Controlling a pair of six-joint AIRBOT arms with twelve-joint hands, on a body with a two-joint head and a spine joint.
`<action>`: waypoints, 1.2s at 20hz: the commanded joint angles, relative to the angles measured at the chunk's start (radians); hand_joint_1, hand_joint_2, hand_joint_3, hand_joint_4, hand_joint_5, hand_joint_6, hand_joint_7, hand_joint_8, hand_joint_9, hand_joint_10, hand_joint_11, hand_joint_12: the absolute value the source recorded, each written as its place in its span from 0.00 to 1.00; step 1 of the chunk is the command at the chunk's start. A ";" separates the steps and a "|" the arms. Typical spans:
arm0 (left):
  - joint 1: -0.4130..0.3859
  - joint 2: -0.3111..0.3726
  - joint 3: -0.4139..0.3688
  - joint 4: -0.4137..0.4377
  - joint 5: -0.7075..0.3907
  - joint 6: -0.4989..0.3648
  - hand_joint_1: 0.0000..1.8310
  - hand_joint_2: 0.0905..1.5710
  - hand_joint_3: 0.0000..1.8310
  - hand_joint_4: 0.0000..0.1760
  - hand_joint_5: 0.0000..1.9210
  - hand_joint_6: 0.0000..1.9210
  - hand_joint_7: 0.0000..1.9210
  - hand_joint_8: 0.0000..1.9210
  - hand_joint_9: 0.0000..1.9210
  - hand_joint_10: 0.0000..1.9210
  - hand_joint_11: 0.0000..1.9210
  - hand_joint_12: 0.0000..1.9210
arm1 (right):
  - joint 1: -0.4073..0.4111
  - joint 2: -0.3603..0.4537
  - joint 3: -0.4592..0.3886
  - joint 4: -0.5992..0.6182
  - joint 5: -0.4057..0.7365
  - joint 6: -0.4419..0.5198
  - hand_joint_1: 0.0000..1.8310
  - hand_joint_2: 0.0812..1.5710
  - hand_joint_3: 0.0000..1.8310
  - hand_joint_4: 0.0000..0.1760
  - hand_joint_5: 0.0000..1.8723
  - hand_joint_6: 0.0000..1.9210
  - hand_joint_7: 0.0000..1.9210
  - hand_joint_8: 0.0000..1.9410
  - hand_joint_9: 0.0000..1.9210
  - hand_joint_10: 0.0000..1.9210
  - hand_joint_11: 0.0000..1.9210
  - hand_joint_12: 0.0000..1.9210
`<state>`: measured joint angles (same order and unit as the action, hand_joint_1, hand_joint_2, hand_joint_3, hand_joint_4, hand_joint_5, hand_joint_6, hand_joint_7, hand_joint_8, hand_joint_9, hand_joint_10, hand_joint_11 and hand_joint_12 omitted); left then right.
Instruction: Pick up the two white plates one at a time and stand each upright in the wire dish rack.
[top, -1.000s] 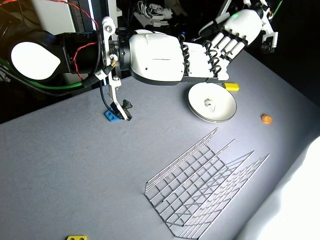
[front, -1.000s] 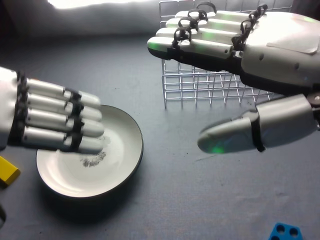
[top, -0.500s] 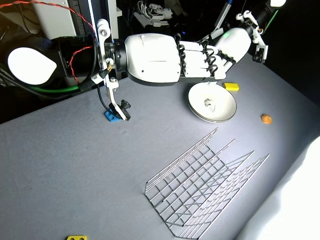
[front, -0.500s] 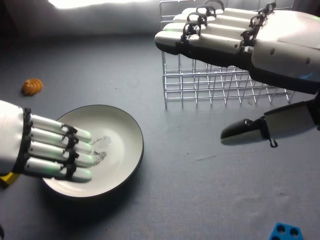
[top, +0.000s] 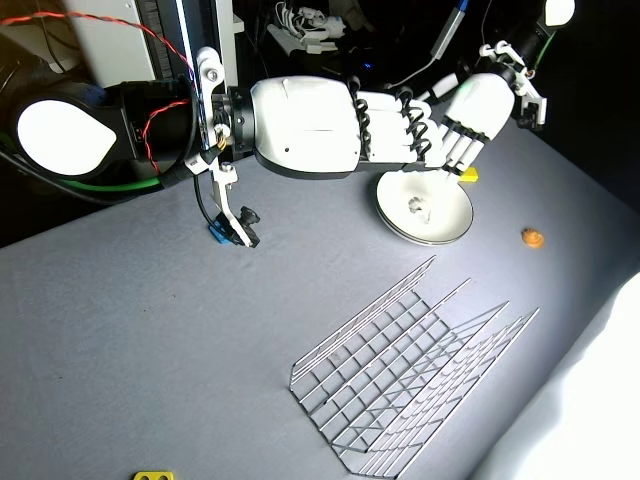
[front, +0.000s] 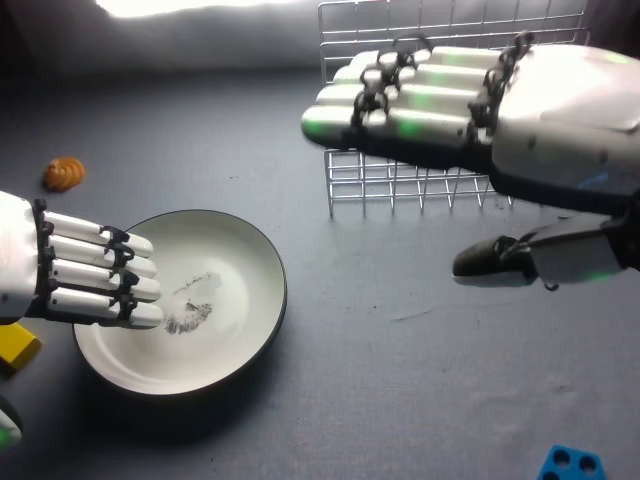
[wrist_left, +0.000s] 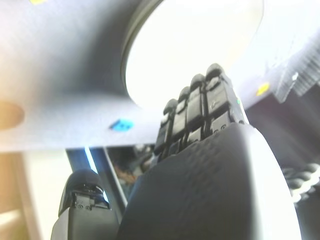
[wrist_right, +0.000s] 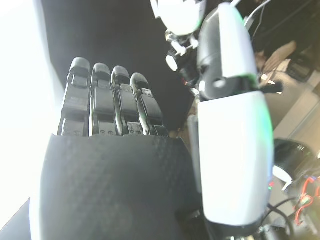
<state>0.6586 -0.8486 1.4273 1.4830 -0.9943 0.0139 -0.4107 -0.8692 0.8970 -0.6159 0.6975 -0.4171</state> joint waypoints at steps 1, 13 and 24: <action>0.005 0.000 0.009 -0.058 -0.038 0.001 0.00 0.65 0.00 0.00 0.00 0.00 0.00 0.00 0.00 0.00 0.00 0.00 | 0.007 -0.003 0.004 0.000 0.110 0.032 0.69 0.63 0.00 0.00 0.00 0.00 0.00 0.00 0.00 0.00 0.01 0.08; 0.053 -0.033 0.061 -0.058 -0.006 0.024 0.00 0.65 0.00 0.00 0.00 0.00 0.00 0.00 0.00 0.00 0.00 0.00 | 0.010 -0.027 0.036 -0.047 0.082 -0.002 0.70 0.64 0.00 0.00 0.00 0.00 0.00 0.00 0.00 0.00 0.00 0.17; 0.087 -0.053 0.091 -0.057 0.010 0.025 0.00 0.65 0.00 0.00 0.00 0.00 0.00 0.00 0.00 0.00 0.00 0.00 | -0.005 -0.042 0.040 -0.058 0.065 -0.073 0.70 0.66 0.00 0.00 0.00 0.00 0.00 0.00 0.00 0.00 0.00 0.15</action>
<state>0.7448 -0.9005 1.5127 1.4624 -0.9634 0.0406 -0.4217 -0.9108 0.9360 -0.7132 0.6643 -0.4881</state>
